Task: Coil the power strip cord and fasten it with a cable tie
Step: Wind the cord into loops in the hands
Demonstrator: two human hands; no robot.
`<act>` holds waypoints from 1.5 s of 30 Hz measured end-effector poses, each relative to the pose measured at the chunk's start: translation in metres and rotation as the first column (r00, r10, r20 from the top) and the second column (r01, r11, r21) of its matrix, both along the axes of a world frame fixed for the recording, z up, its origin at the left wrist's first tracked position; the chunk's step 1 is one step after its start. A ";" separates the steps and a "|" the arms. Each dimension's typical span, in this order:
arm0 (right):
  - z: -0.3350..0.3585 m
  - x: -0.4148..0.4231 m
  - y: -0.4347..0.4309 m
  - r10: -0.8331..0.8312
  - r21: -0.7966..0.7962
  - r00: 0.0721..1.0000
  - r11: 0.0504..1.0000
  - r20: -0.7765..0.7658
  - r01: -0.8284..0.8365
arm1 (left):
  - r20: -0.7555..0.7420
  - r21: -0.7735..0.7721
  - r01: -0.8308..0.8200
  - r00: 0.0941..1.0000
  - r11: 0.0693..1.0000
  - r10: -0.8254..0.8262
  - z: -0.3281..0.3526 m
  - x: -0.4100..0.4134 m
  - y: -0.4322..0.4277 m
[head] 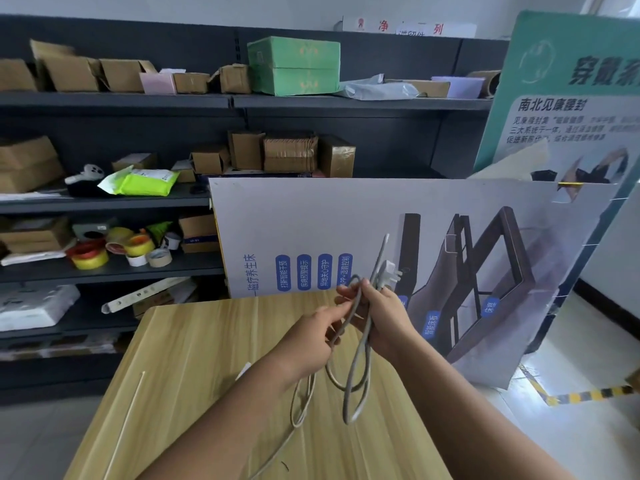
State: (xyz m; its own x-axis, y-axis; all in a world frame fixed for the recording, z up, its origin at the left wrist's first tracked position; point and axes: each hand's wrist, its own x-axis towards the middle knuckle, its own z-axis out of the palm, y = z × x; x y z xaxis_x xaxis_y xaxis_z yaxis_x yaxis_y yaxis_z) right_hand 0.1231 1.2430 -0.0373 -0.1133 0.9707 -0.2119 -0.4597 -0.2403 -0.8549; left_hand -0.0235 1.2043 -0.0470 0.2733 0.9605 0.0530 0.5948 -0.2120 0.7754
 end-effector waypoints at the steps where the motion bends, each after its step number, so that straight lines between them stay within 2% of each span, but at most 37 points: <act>1: 0.001 -0.001 0.001 0.034 -0.017 0.994 0.999 -0.100 -0.036 | -0.022 0.020 0.015 1.000 1.000 -0.015 -0.001 0.000 -0.005; 3: 0.002 -0.004 0.006 0.067 -0.038 0.975 0.996 -0.213 -0.077 | -0.073 0.065 0.040 0.997 0.997 -0.035 -0.003 -0.002 -0.013; 6: 0.002 -0.007 0.013 0.059 -0.075 0.975 0.994 -0.214 -0.076 | -0.179 0.087 0.047 0.983 0.995 -0.031 -0.010 -0.010 -0.016; 9: 0.001 -0.010 0.016 0.047 -0.114 0.977 0.991 -0.206 -0.071 | -0.163 0.007 0.080 0.984 0.997 -0.078 -0.015 -0.017 -0.021; 11: 0.000 -0.010 0.016 0.060 -0.122 0.988 0.990 -0.142 -0.077 | -0.083 -0.099 0.115 0.989 0.988 -0.123 -0.016 -0.025 -0.018; 13: 0.002 -0.011 0.014 0.130 -0.082 0.988 0.987 -0.084 -0.137 | -0.039 -0.158 0.076 0.996 0.984 -0.083 -0.022 -0.035 -0.007; 17: 0.017 -0.014 -0.002 0.379 0.045 0.923 0.923 0.060 -0.382 | 0.000 -0.125 -0.178 0.984 0.976 0.179 -0.042 -0.052 0.020; 20: 0.034 -0.013 -0.012 0.536 0.134 0.837 0.827 0.108 -0.546 | 0.079 -0.136 -0.178 0.979 0.975 0.190 -0.045 -0.040 0.030; 22: 0.046 -0.009 -0.014 0.561 0.199 0.820 0.796 0.111 -0.572 | 0.105 -0.142 -0.191 0.973 0.971 0.207 -0.048 -0.028 0.038; 24: 0.058 -0.002 -0.013 0.512 0.254 0.849 0.810 0.130 -0.528 | 0.177 -0.156 -0.210 0.955 0.965 0.237 -0.052 -0.023 0.040; 27: 0.067 0.019 -0.004 0.305 0.316 0.942 0.888 0.140 -0.335 | 0.295 -0.155 -0.192 0.927 0.969 0.231 -0.062 -0.028 0.030; 29: 0.064 0.035 0.003 0.189 0.342 0.966 0.908 0.179 -0.241 | 0.381 -0.118 -0.217 0.891 0.969 0.246 -0.064 -0.031 0.024; 32: 0.051 0.044 0.009 0.072 0.329 0.946 0.927 0.316 -0.181 | 0.472 -0.119 -0.264 0.833 0.957 0.288 -0.042 -0.025 0.023; 36: 0.030 0.022 0.005 -0.007 0.267 0.879 0.954 0.476 -0.137 | 0.491 -0.069 -0.186 0.849 0.980 0.195 -0.006 -0.004 0.021; 39: 0.022 0.002 -0.003 0.032 0.218 0.877 0.964 0.479 -0.155 | 0.366 0.055 -0.185 0.918 0.981 0.153 0.012 0.011 0.018; 42: 0.016 -0.007 -0.007 0.128 0.096 0.921 0.980 0.367 -0.175 | 0.126 0.212 -0.131 0.986 0.968 0.106 0.026 0.018 0.013; 44: 0.011 -0.009 -0.011 0.179 0.046 0.946 0.979 0.271 -0.198 | -0.037 0.285 -0.088 0.994 0.954 0.103 0.033 0.025 0.009; 45: 0.009 -0.010 -0.012 0.178 0.045 0.958 0.980 0.225 -0.192 | -0.067 0.326 -0.109 0.988 0.939 0.138 0.037 0.027 0.007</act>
